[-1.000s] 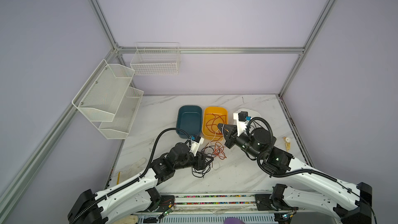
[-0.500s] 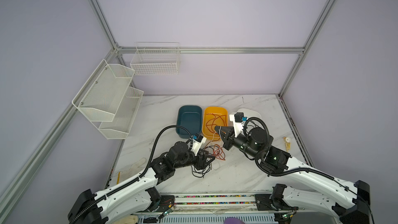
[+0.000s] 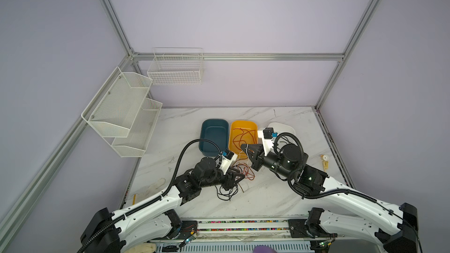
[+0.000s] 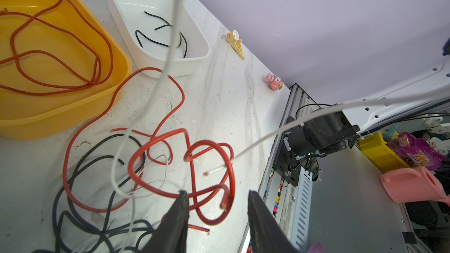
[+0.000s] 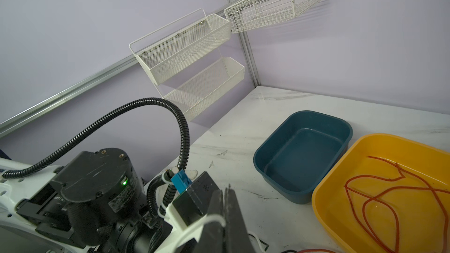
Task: Untangle the cables
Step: 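Hold the white wire with the right gripper while the left gripper lowers the red wire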
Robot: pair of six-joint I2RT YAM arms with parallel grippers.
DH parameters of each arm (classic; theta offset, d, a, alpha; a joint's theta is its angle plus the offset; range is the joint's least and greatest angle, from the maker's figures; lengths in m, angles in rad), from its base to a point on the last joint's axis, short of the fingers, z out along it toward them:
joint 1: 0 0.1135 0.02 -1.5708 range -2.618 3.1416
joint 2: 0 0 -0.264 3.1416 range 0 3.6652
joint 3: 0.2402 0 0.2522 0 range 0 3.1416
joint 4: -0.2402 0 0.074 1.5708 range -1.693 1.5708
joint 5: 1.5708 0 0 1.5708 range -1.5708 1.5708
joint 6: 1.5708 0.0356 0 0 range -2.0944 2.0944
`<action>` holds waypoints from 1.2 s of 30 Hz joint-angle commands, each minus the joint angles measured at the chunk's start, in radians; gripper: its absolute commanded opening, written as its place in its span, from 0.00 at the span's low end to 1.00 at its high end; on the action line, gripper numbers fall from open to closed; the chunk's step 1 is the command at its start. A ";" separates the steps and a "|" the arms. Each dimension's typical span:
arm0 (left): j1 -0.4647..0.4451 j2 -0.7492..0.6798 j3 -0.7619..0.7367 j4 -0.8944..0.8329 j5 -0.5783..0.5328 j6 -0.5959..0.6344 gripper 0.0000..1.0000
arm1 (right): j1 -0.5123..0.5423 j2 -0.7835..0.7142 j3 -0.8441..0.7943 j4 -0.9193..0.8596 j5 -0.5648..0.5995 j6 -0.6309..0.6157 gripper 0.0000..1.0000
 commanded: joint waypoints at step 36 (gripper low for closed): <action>-0.005 -0.242 0.044 -0.172 0.034 -0.075 0.00 | 0.004 0.006 0.016 -0.018 0.175 0.046 0.00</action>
